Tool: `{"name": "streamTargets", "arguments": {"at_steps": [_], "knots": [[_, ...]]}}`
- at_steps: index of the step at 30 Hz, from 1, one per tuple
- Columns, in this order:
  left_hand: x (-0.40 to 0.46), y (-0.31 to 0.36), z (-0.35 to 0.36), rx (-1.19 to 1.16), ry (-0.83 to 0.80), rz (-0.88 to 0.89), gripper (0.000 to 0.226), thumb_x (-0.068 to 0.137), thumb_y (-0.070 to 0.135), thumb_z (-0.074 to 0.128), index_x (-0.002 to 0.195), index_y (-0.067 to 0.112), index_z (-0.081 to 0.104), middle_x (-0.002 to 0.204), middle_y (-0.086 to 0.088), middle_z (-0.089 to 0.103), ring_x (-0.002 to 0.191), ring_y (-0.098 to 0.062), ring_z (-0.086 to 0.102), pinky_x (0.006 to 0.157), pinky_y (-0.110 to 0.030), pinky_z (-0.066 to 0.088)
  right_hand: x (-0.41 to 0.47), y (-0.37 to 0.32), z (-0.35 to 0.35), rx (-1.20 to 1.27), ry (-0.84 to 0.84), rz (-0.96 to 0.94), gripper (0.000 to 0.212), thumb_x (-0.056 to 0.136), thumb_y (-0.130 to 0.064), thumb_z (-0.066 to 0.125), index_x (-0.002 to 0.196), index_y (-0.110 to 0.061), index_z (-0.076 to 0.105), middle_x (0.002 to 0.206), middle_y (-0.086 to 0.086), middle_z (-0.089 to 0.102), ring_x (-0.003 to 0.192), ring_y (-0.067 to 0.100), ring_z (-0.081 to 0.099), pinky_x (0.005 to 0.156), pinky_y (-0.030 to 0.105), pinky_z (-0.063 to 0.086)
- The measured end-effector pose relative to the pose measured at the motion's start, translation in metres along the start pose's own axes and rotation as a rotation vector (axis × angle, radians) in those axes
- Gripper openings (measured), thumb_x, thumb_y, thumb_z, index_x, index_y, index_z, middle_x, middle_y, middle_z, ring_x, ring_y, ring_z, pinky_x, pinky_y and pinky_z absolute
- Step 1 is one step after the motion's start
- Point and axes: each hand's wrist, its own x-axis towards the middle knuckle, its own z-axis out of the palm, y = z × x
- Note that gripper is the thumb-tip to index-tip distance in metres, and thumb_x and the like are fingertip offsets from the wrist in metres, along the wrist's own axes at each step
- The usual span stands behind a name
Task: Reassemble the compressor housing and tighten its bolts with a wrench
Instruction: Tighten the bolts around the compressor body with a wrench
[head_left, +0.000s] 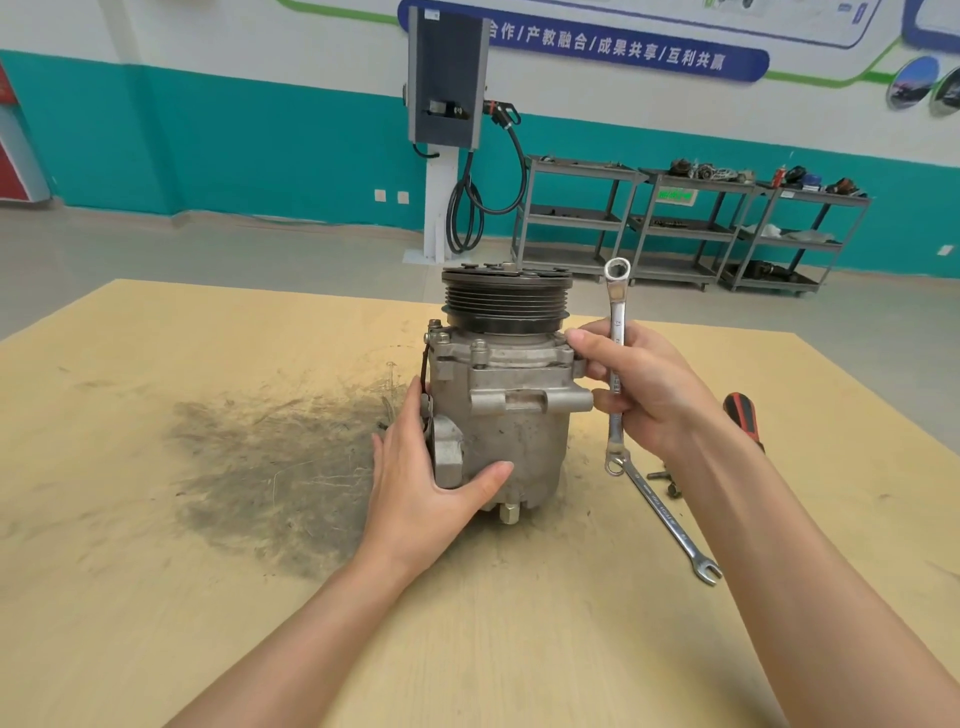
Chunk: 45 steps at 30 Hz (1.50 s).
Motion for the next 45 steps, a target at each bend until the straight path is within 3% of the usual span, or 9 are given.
{"name": "streamTargets", "arguments": {"at_steps": [5, 9, 12, 19, 25, 32, 38, 42, 45], "knots": [[0.000, -0.003, 0.001, 0.004, 0.010, 0.005, 0.120, 0.057, 0.077, 0.063, 0.155, 0.034, 0.010, 0.155, 0.015, 0.030, 0.147, -0.009, 0.017, 0.122, -0.052, 0.015, -0.001, 0.000, -0.007, 0.055, -0.066, 0.015, 0.013, 0.094, -0.015, 0.057, 0.097, -0.009, 0.068, 0.075, -0.002, 0.058, 0.057, 0.005, 0.042, 0.038, 0.016, 0.020], [0.000, -0.004, 0.002, 0.012, 0.019, 0.001, 0.119, 0.057, 0.077, 0.062, 0.155, 0.034, 0.010, 0.154, 0.016, 0.030, 0.145, -0.006, 0.017, 0.122, -0.052, 0.014, -0.001, 0.002, -0.002, 0.025, -0.033, -0.007, 0.002, 0.091, -0.012, 0.063, 0.089, -0.010, 0.063, 0.072, -0.001, 0.056, 0.053, 0.003, 0.039, 0.036, 0.015, 0.022], [0.000, -0.004, 0.002, 0.012, 0.023, 0.006, 0.119, 0.057, 0.076, 0.063, 0.156, 0.032, 0.011, 0.154, 0.015, 0.031, 0.146, -0.008, 0.018, 0.121, -0.052, 0.015, 0.000, 0.004, 0.001, 0.043, 0.031, -0.017, 0.011, 0.086, -0.013, 0.069, 0.085, -0.012, 0.058, 0.062, -0.005, 0.057, 0.049, 0.002, 0.039, 0.035, 0.015, 0.023], [0.000, -0.004, 0.002, 0.018, 0.006, -0.002, 0.122, 0.056, 0.077, 0.062, 0.156, 0.031, 0.010, 0.156, 0.014, 0.029, 0.148, -0.013, 0.016, 0.122, -0.051, 0.015, -0.002, 0.000, -0.006, 0.050, -0.067, 0.003, 0.012, 0.095, -0.011, 0.055, 0.095, -0.008, 0.067, 0.071, -0.002, 0.056, 0.054, 0.005, 0.041, 0.037, 0.016, 0.021], [-0.001, -0.002, 0.001, 0.024, 0.011, -0.002, 0.121, 0.057, 0.076, 0.063, 0.156, 0.028, 0.011, 0.155, 0.014, 0.030, 0.148, -0.012, 0.017, 0.121, -0.051, 0.016, -0.002, 0.002, 0.003, 0.036, 0.008, -0.029, 0.010, 0.089, -0.010, 0.065, 0.084, -0.011, 0.057, 0.056, -0.008, 0.057, 0.046, 0.002, 0.039, 0.035, 0.014, 0.023], [0.000, -0.004, 0.002, 0.019, 0.010, 0.002, 0.121, 0.057, 0.076, 0.063, 0.156, 0.028, 0.011, 0.154, 0.014, 0.031, 0.147, -0.010, 0.018, 0.121, -0.051, 0.016, -0.003, -0.001, -0.005, 0.067, -0.063, -0.011, 0.010, 0.095, -0.009, 0.055, 0.091, -0.007, 0.064, 0.065, -0.004, 0.057, 0.051, 0.004, 0.038, 0.038, 0.015, 0.019], [-0.001, -0.002, 0.002, 0.022, 0.016, 0.008, 0.121, 0.057, 0.075, 0.062, 0.156, 0.027, 0.012, 0.153, 0.013, 0.033, 0.146, -0.010, 0.019, 0.121, -0.051, 0.016, -0.002, 0.002, 0.003, 0.088, 0.013, -0.029, 0.015, 0.088, -0.009, 0.066, 0.082, -0.012, 0.053, 0.063, -0.002, 0.060, 0.045, 0.002, 0.038, 0.034, 0.014, 0.023], [-0.001, -0.003, 0.002, 0.018, 0.016, 0.006, 0.121, 0.057, 0.075, 0.063, 0.156, 0.029, 0.011, 0.154, 0.014, 0.031, 0.146, -0.009, 0.018, 0.121, -0.051, 0.016, -0.002, 0.001, -0.003, 0.096, -0.058, -0.026, 0.005, 0.093, -0.012, 0.060, 0.090, -0.009, 0.060, 0.061, -0.007, 0.057, 0.049, 0.003, 0.038, 0.036, 0.014, 0.021], [-0.001, -0.003, 0.002, 0.017, 0.015, 0.006, 0.121, 0.057, 0.075, 0.063, 0.156, 0.030, 0.011, 0.155, 0.015, 0.030, 0.146, -0.008, 0.017, 0.121, -0.051, 0.016, -0.003, 0.000, -0.005, 0.083, -0.076, -0.015, 0.009, 0.095, -0.009, 0.055, 0.092, -0.007, 0.064, 0.063, -0.005, 0.057, 0.048, 0.002, 0.039, 0.036, 0.014, 0.022]]}}
